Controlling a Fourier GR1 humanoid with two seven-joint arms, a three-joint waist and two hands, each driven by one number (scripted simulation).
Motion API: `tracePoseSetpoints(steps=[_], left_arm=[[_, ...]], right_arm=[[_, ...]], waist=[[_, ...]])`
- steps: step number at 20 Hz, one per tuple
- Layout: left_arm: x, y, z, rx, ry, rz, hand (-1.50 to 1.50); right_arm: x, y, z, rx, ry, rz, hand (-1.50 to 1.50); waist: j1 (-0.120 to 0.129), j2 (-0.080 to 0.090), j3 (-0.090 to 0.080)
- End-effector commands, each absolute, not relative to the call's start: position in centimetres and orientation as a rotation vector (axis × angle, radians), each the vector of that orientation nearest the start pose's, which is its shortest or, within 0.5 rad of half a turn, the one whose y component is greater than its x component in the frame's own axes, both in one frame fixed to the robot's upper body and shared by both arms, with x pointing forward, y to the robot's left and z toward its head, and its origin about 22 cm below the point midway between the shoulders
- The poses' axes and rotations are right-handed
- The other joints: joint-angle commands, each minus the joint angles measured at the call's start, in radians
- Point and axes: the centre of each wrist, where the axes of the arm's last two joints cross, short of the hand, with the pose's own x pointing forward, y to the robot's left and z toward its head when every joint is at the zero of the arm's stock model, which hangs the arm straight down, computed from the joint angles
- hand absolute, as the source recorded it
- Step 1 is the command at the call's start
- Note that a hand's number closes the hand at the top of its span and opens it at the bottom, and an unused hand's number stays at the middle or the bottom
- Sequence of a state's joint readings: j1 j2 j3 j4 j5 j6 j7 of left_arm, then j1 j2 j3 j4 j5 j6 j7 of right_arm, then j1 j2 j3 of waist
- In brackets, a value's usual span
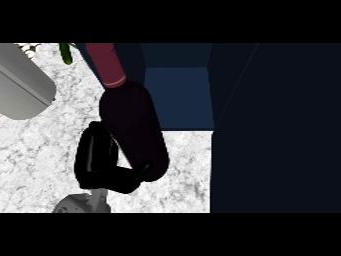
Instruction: Pick up the wine, place it into the cabinet and close the cabinet
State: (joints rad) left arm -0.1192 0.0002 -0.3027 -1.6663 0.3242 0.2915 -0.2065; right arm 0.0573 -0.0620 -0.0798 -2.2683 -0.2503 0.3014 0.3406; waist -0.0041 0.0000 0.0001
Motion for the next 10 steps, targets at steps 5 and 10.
tracePoseSetpoints(steps=[5,10], left_arm=[[28.4,10.2,5.9,-0.223,-1.862,0.163,1.50],[28.2,8.7,1.8,-0.159,-1.841,0.086,1.50]], right_arm=[[16.9,-26.3,14.4,0.226,-1.890,0.243,-1.50],[16.6,-25.9,14.0,0.235,-1.896,0.255,-1.50]], waist=[[-0.004,0.000,0.000],[-0.008,0.001,0.000]])
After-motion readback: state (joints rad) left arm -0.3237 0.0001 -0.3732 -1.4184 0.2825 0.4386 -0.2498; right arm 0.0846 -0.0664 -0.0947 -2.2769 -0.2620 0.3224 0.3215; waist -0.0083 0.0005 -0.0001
